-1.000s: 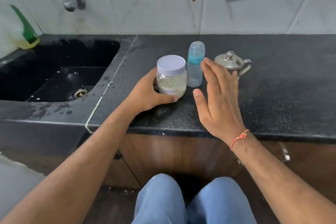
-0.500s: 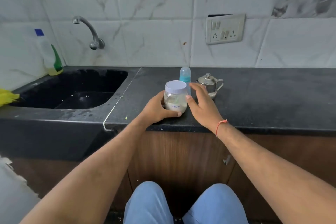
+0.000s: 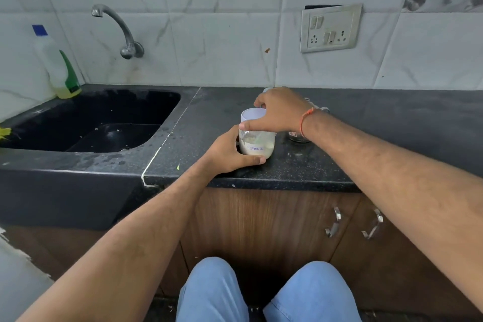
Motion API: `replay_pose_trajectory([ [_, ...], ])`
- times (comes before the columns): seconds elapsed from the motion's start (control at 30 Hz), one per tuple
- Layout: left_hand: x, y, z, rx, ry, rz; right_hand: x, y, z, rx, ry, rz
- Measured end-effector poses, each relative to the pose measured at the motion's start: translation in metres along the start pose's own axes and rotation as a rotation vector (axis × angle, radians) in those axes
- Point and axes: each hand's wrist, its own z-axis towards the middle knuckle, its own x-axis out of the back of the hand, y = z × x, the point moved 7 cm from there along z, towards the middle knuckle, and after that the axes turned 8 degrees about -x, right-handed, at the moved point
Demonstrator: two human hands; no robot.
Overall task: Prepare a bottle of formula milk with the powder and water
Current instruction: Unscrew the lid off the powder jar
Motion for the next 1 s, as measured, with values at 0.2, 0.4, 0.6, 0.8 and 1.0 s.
replay_pose_trajectory([
  [0.2, -0.001, -0.003, 0.003, 0.006, -0.014, 0.003, 0.005, -0.006, 0.003, 0.017, -0.062, -0.012],
  [0.4, 0.0, -0.006, 0.005, 0.012, -0.009, 0.02, 0.009, -0.012, 0.004, 0.051, -0.19, -0.05],
  [0.6, -0.002, -0.008, 0.007, 0.005, -0.028, 0.003, 0.016, -0.012, 0.003, 0.161, -0.473, -0.028],
  [0.8, -0.001, -0.009, 0.006, 0.018, -0.003, 0.0, 0.021, -0.028, 0.013, 0.163, -0.431, -0.228],
  [1.0, 0.0, -0.009, 0.005, 0.025, 0.014, -0.003, 0.022, -0.028, 0.016, 0.121, -0.393, -0.406],
])
